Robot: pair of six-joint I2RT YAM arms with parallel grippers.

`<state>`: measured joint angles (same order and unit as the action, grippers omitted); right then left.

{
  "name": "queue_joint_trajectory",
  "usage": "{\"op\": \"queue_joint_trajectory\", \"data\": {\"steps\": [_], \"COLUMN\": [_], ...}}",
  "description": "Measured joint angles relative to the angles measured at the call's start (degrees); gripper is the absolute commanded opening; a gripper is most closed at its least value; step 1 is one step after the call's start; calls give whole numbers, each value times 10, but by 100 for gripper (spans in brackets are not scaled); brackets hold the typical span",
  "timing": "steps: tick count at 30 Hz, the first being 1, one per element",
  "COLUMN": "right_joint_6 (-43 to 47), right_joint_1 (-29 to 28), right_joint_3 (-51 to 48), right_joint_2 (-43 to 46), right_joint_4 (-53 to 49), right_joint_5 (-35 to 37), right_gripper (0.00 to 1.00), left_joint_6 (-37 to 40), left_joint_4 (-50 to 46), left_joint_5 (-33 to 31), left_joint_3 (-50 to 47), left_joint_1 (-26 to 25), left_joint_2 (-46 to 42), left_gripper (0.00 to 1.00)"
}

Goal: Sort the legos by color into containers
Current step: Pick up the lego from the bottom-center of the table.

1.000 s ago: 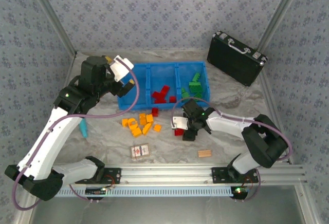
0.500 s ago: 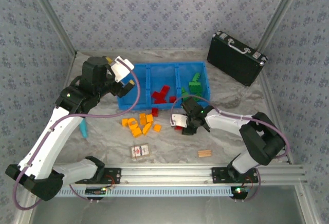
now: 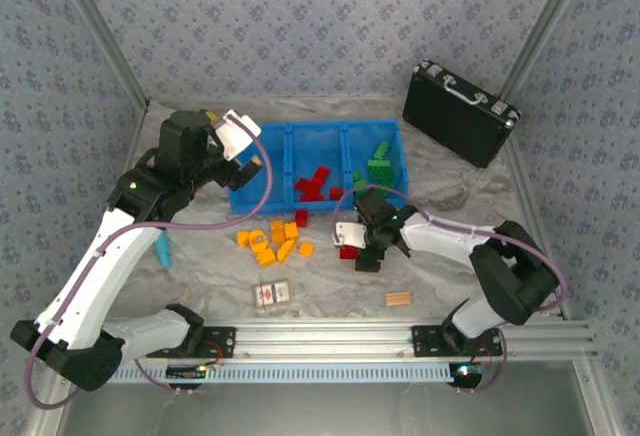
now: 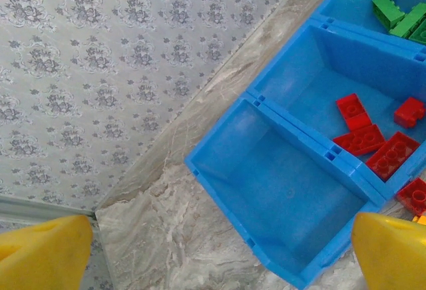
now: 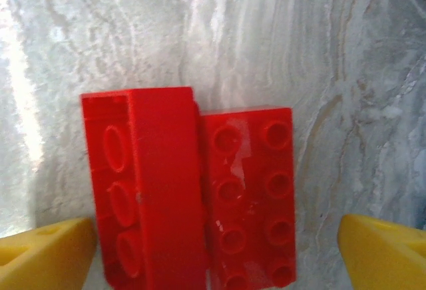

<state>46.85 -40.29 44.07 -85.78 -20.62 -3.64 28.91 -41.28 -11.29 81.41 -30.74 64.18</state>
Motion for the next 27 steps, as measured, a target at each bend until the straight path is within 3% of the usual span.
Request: {"op": "queue_joint_trajectory", "data": {"steps": [10,12,17,21,24,27], "right_joint_6": [6,6,7,8,9,8], "right_joint_1": [-19,-24,-30,-31,-34,-40], "right_joint_3": [0,0,0,1,2,2], "right_joint_2": [18,18,18,17,14,12], "right_joint_4": [-25,-30,-36,-37,-37,-39], "right_joint_5": [0,0,-2,-2,-2,-2], "right_gripper": [65,55,43,44,53,56], "left_joint_6": [0,0,0,0,0,0], "left_joint_4": [0,0,0,0,0,0], "left_joint_5": [2,2,5,6,6,6], "left_joint_3": [0,0,0,0,0,0], "left_joint_1": [0,0,0,0,0,0], "left_joint_2": [0,0,0,-1,-3,-7], "left_gripper": [100,100,100,100,100,100]}}
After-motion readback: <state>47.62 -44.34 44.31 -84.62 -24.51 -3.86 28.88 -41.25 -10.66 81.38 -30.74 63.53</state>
